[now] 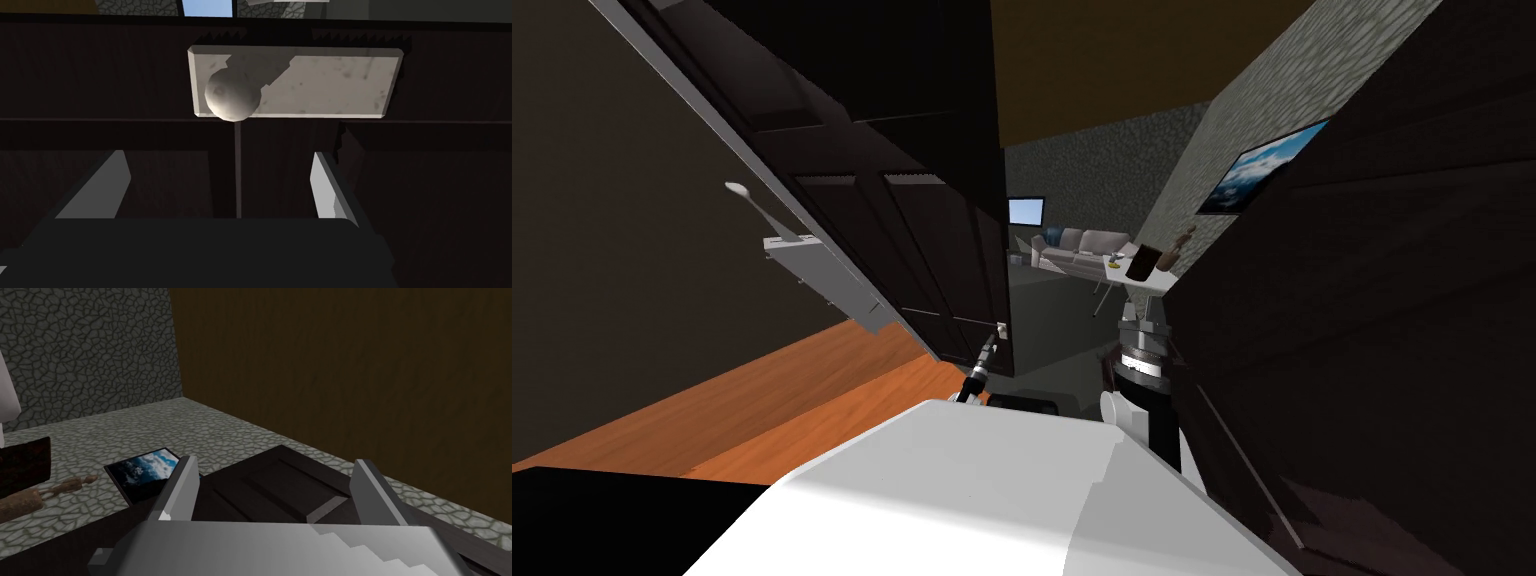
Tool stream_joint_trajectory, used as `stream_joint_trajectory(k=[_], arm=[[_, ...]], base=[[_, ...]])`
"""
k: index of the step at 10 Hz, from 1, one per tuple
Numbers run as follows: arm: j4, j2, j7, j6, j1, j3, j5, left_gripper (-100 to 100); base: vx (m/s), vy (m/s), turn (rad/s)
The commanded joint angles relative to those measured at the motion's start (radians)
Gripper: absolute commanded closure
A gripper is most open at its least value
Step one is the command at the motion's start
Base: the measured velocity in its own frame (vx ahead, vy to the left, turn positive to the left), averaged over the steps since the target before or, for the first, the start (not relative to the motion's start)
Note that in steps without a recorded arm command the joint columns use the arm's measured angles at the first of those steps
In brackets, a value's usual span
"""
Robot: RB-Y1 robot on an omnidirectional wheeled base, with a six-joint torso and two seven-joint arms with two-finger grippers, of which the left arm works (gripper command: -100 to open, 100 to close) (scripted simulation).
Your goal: Push the door open
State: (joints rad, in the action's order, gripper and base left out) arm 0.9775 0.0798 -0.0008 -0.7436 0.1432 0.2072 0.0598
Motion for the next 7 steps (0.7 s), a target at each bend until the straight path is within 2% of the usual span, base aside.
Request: stream_joint_trajectory(k=[1, 4, 5, 6, 7], arm=[[-0.008, -0.002, -0.002, -0.005, -0.005, -0.005, 0.001, -100], [-0.02, -0.01, -0.005, -0.012, -0.012, -0.012, 0.003, -100], [-0.017, -0.008, -0.004, -0.01, -0.011, -0.011, 0.003, -100], [-0.017, -0.008, -0.004, -0.01, -0.011, -0.011, 0.003, 100], [-0.017, -0.008, -0.004, -0.01, -0.011, -0.011, 0.003, 100]], base=[[0.219, -0.055, -0.032], [0.194, -0.033, -0.023], [0.081, -0.021, 0.012], [-0.019, 0.002, -0.005], [-0.032, 0.008, -0.015]])
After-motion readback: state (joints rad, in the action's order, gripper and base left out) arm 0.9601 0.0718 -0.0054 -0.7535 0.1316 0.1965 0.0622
